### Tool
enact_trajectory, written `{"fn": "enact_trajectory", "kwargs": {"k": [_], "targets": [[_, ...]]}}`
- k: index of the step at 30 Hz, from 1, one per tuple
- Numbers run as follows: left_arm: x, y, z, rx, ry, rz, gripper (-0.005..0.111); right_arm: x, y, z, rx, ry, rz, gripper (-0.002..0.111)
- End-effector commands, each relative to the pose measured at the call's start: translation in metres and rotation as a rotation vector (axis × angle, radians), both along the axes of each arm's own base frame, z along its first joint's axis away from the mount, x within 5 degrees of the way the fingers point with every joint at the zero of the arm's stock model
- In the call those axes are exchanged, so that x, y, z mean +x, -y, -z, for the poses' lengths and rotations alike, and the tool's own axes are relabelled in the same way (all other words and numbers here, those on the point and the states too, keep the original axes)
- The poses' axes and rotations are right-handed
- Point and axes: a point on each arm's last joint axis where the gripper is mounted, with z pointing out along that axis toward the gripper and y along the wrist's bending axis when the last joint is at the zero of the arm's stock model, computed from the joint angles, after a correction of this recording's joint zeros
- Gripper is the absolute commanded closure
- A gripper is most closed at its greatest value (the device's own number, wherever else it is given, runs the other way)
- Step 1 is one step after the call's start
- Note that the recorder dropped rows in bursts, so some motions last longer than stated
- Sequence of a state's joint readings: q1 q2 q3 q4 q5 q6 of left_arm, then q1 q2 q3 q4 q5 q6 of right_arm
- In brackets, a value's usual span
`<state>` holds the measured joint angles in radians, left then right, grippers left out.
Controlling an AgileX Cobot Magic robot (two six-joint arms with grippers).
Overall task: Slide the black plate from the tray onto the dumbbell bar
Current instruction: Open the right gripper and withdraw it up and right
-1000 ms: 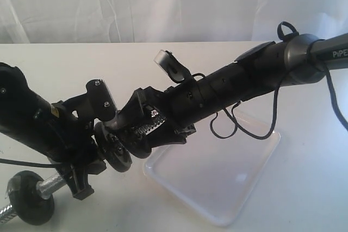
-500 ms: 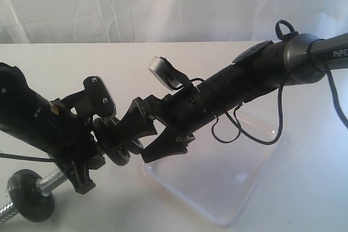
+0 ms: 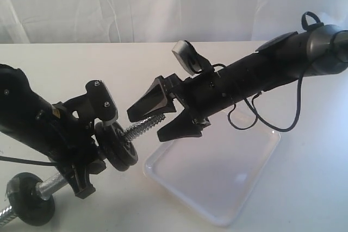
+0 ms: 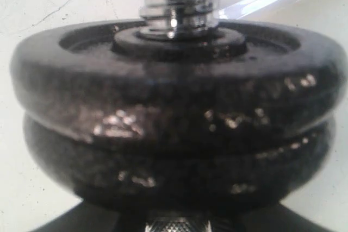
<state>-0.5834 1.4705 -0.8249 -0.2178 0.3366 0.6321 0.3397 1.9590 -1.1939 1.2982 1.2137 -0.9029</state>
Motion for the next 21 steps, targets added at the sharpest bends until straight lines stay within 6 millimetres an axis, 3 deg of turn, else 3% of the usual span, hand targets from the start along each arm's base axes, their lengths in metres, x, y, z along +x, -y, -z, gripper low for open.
{"fn": "enact_trajectory", "kwargs": {"k": [1, 4, 11, 14, 15, 17, 18, 21], "targets": [[0.004, 0.005, -0.024, -0.114, 0.097, -0.052, 0.107, 0.005, 0.008, -0.006, 0.018, 0.02, 0.023, 0.003], [0.004, 0.005, -0.024, -0.114, 0.097, -0.052, 0.107, 0.012, 0.017, -0.01, 0.004, 0.048, 0.033, 0.006], [0.005, 0.005, -0.024, -0.116, 0.1, -0.053, 0.107, 0.031, 0.052, -0.029, -0.045, 0.06, 0.135, 0.034], [0.005, 0.005, -0.024, -0.116, 0.1, -0.053, 0.107, 0.037, 0.065, -0.043, -0.034, 0.081, 0.185, 0.063], [0.005, 0.005, -0.024, -0.116, 0.1, -0.053, 0.107, 0.038, 0.068, -0.048, -0.031, 0.094, 0.196, 0.079], [0.005, 0.005, -0.024, -0.116, 0.1, -0.053, 0.107, 0.037, 0.072, -0.052, -0.029, 0.11, 0.202, 0.102], [0.005, 0.006, -0.023, -0.12, 0.093, -0.065, 0.107, 0.036, 0.072, -0.056, -0.025, 0.136, 0.196, 0.108], [0.005, 0.006, -0.023, -0.125, 0.089, -0.076, 0.107, 0.032, 0.072, -0.069, -0.008, 0.202, 0.183, 0.108]]}}
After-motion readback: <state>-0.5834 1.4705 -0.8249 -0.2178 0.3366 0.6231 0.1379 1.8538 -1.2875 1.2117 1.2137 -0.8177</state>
